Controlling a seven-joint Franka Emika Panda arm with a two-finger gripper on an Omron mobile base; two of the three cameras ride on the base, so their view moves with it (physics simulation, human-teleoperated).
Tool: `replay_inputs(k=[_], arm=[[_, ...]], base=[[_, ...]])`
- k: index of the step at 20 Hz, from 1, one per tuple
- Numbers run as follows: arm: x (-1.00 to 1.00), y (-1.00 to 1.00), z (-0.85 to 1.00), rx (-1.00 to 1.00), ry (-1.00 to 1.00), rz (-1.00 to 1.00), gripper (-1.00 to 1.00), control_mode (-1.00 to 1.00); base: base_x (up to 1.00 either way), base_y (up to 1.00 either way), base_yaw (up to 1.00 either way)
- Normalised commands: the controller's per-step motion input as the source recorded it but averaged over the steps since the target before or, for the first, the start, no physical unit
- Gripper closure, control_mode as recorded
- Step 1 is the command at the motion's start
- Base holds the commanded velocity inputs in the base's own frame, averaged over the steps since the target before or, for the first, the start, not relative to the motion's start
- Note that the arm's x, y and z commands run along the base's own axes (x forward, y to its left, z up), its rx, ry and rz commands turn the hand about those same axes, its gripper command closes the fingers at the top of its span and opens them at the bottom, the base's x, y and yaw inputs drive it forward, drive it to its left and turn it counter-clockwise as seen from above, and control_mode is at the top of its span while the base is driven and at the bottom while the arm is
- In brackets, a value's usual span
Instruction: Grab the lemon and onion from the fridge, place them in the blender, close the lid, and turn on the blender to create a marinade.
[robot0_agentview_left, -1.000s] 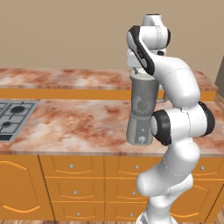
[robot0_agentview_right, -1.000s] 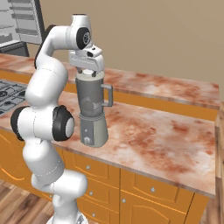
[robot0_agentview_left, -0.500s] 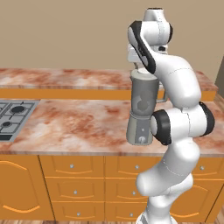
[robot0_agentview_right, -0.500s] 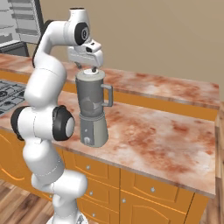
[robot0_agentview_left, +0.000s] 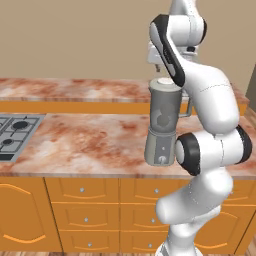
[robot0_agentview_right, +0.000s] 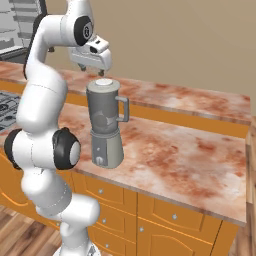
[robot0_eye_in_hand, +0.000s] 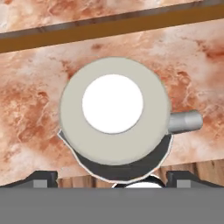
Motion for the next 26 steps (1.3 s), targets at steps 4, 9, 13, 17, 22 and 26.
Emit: replay_inputs(k=[4,9,13,17,22,26], arm=[[-1.00,0.21,-0.11,0.00,-0.25,0.00,-1.00,-1.00],[-0.99,0.16,-0.26,0.00,-0.12,0.00,-1.00,-1.00],[-0.84,0.08,-0.47,0.00,0.00,0.00,-1.00,-1.00],[-0.53,0.06,-0.72,0.00,0.00,0.00,1.00,-1.00],[-0.18,0.00,-0.51,0.00,0.00,0.00,1.00,-1.00],[0.00,0.00,-0.37,0.00,0.00,0.00,1.00,-1.00]], base=[[0.00,0.00,0.00],[0.00,0.00,0.00],[0.00,0.00,0.00],[0.00,0.00,0.00],[0.00,0.00,0.00],[0.00,0.00,0.00]])
